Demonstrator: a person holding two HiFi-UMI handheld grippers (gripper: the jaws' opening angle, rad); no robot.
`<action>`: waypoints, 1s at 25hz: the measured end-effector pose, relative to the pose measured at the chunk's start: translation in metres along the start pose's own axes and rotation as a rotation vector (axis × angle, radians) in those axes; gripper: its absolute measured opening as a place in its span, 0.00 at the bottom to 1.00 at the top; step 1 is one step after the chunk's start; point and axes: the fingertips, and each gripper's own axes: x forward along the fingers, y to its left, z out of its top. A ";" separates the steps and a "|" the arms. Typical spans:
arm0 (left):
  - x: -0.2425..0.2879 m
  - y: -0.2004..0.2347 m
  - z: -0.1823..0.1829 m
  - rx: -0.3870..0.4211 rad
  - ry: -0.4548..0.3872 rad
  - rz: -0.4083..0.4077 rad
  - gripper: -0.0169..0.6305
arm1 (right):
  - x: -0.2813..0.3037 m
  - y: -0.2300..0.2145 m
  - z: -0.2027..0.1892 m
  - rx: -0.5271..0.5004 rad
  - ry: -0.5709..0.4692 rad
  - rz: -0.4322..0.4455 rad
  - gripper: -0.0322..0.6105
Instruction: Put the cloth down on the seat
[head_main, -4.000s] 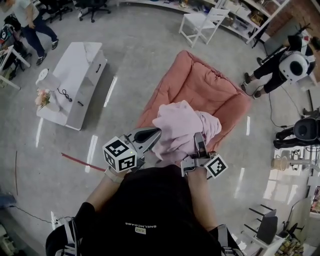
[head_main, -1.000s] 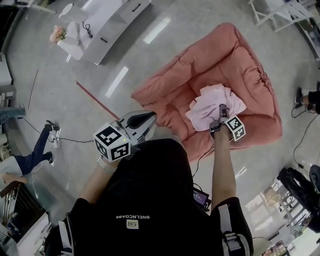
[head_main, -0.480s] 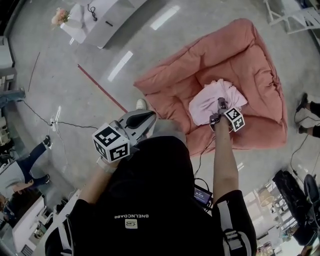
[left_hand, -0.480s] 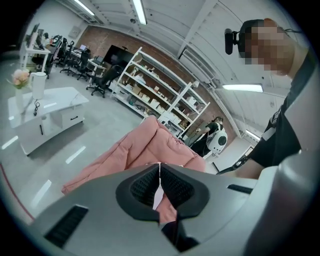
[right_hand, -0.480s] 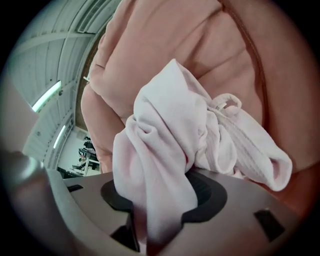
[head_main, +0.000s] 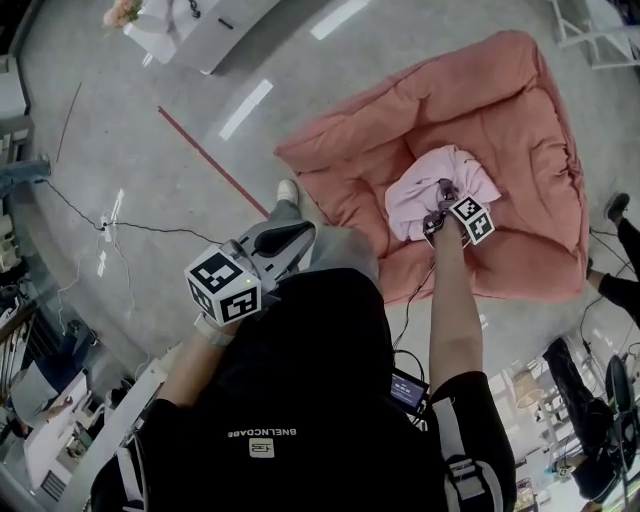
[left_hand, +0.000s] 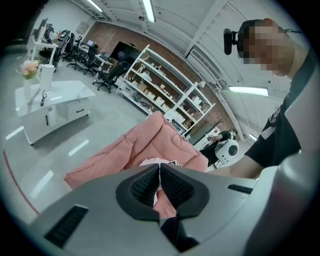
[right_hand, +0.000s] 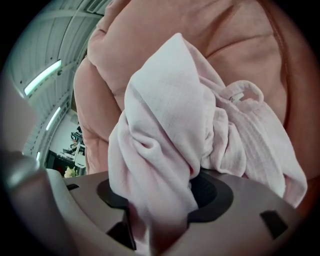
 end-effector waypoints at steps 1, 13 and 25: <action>-0.001 0.003 -0.001 -0.005 0.002 0.001 0.06 | 0.004 0.001 -0.003 -0.010 0.007 -0.011 0.51; -0.014 0.021 0.012 -0.006 -0.030 -0.038 0.06 | -0.005 0.012 -0.018 -0.047 0.058 -0.086 0.55; -0.043 0.021 0.040 0.055 -0.081 -0.164 0.06 | -0.070 0.043 -0.008 0.053 -0.077 -0.075 0.55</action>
